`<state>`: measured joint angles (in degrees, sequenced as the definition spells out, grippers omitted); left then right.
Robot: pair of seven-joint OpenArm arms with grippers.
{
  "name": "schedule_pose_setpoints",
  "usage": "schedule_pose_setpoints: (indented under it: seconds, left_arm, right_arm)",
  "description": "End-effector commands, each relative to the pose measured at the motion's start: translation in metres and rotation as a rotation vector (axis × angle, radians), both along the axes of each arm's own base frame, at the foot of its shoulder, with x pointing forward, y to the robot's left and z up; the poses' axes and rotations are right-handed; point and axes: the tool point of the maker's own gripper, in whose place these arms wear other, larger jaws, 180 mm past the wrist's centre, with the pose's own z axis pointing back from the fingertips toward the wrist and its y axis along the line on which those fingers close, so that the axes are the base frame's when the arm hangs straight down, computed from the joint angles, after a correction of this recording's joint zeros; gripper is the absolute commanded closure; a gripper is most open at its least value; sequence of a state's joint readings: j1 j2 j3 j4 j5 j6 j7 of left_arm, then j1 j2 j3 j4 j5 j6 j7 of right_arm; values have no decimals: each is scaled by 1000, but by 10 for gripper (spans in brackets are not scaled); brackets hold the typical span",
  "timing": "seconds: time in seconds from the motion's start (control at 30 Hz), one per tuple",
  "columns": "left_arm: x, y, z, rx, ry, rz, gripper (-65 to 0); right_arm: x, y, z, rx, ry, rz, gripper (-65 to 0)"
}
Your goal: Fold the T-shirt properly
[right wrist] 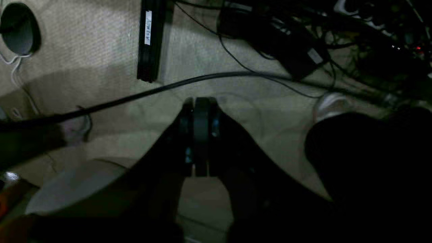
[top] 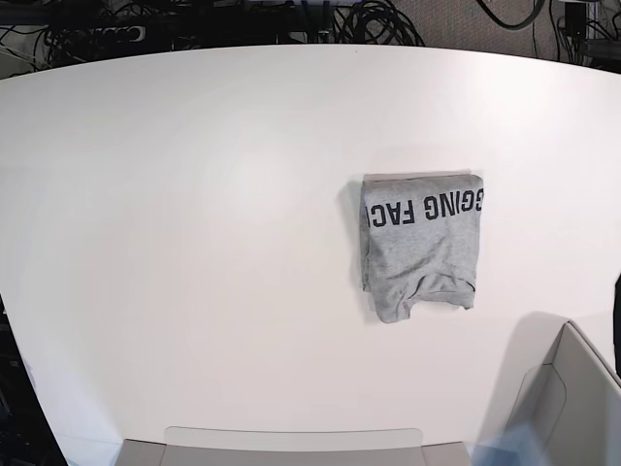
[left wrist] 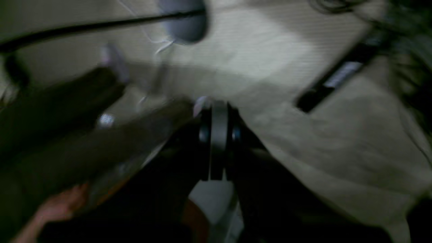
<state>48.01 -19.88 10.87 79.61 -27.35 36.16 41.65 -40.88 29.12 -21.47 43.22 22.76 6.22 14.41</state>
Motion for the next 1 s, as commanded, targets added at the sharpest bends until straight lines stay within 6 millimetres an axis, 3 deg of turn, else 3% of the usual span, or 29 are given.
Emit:
schedule_pose_setpoints:
  seconds: [0.0,0.17,0.37,0.53,0.63,0.73,0.97]
  left_arm:
    - [-8,2,-1,10,20,3,0]
    - [-20,24,-16,60,66,-22,0]
    - [-33,40,-47,18,141,-62,0]
    - [-49,71,-61,77,183,-135,0]
    - [-60,88,-64,109,167,-216,0]
    - [-57,98,-63,151,136,-287,0]
    - [-43,90,-72,134,116,-270,0]
  right_arm:
    - [-2,-8,0,-9,7,11,0]
    - [15,-33,-20,-87,22,6,0]
    - [34,-35,-43,-137,42,-12,0]
    - [43,-54,-49,-191,68,12,0]
    - [64,-53,-55,-200,49,9,0]
    - [88,-61,-57,-224,20,-3,0]
    - [105,-58,-65,-254,73,-38,0]
